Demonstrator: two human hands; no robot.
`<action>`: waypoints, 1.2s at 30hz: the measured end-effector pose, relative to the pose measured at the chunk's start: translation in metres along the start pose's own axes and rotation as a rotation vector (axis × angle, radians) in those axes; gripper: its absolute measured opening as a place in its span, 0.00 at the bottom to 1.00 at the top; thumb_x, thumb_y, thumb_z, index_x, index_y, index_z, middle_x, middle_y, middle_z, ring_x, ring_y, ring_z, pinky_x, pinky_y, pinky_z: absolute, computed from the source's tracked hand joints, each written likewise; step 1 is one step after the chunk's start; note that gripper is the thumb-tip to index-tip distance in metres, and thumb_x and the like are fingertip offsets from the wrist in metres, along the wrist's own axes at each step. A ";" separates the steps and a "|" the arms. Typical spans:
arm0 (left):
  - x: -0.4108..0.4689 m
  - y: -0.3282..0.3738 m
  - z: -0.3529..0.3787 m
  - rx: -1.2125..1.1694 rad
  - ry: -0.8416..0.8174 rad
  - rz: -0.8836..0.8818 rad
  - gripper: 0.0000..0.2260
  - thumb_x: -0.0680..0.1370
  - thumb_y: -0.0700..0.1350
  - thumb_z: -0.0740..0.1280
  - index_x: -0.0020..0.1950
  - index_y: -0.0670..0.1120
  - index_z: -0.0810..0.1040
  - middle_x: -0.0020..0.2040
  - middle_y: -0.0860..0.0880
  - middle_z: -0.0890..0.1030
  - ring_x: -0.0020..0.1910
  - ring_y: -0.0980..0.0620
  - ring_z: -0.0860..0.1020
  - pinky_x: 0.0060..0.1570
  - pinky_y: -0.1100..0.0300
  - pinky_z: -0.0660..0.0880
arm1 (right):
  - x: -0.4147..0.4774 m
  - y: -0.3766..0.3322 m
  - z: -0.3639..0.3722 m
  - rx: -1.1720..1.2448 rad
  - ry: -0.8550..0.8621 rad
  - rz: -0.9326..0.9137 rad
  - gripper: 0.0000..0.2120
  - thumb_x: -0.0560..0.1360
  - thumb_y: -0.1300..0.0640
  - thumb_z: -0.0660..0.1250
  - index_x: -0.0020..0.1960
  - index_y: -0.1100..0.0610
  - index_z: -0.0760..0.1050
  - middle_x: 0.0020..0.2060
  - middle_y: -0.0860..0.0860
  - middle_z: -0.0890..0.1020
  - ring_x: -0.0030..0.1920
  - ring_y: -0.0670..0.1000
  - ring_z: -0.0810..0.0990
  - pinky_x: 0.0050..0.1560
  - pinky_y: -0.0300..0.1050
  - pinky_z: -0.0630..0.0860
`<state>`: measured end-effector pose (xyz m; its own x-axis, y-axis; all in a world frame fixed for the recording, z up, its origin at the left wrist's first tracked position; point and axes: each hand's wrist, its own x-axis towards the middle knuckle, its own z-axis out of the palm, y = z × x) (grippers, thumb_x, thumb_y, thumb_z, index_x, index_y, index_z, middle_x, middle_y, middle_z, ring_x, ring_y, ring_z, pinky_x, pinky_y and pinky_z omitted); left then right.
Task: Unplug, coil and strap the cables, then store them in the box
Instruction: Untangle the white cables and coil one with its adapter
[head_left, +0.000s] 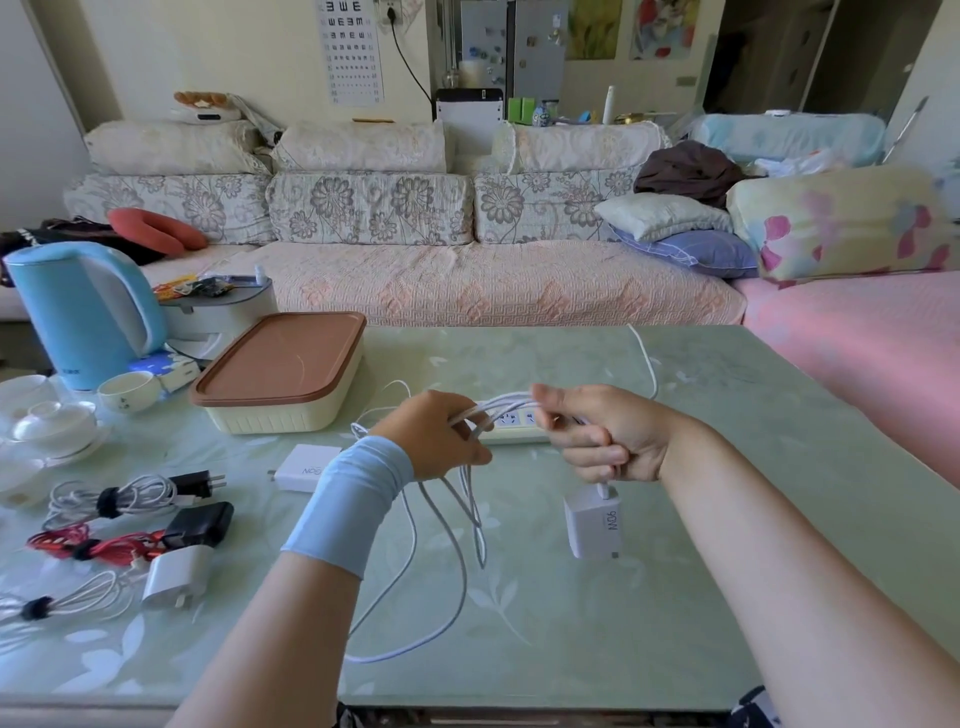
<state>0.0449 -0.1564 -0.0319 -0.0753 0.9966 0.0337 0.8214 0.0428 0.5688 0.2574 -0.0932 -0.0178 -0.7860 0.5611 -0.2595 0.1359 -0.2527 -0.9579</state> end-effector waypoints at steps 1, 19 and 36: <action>0.000 -0.001 -0.001 -0.032 0.018 0.017 0.13 0.69 0.49 0.76 0.52 0.52 0.82 0.43 0.54 0.83 0.40 0.53 0.80 0.43 0.60 0.78 | 0.000 -0.002 -0.002 0.052 -0.023 -0.003 0.14 0.76 0.45 0.62 0.38 0.54 0.71 0.20 0.45 0.58 0.16 0.43 0.55 0.21 0.36 0.55; -0.006 0.000 0.014 -0.730 0.324 0.020 0.06 0.78 0.46 0.69 0.53 0.50 0.82 0.47 0.50 0.84 0.45 0.53 0.84 0.41 0.59 0.79 | 0.019 0.004 0.011 0.169 0.430 -0.290 0.17 0.85 0.50 0.51 0.40 0.52 0.66 0.24 0.47 0.56 0.19 0.45 0.53 0.23 0.34 0.52; -0.020 0.020 0.014 -1.268 -0.468 -0.140 0.15 0.79 0.47 0.61 0.37 0.41 0.78 0.34 0.45 0.76 0.33 0.49 0.75 0.52 0.44 0.78 | 0.027 0.009 0.015 0.056 0.637 -0.393 0.15 0.85 0.53 0.53 0.41 0.54 0.67 0.21 0.44 0.60 0.21 0.45 0.54 0.25 0.38 0.50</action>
<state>0.0706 -0.1741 -0.0323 0.2918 0.9304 -0.2219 -0.2766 0.3041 0.9116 0.2283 -0.0918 -0.0315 -0.2670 0.9616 0.0637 -0.1272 0.0304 -0.9914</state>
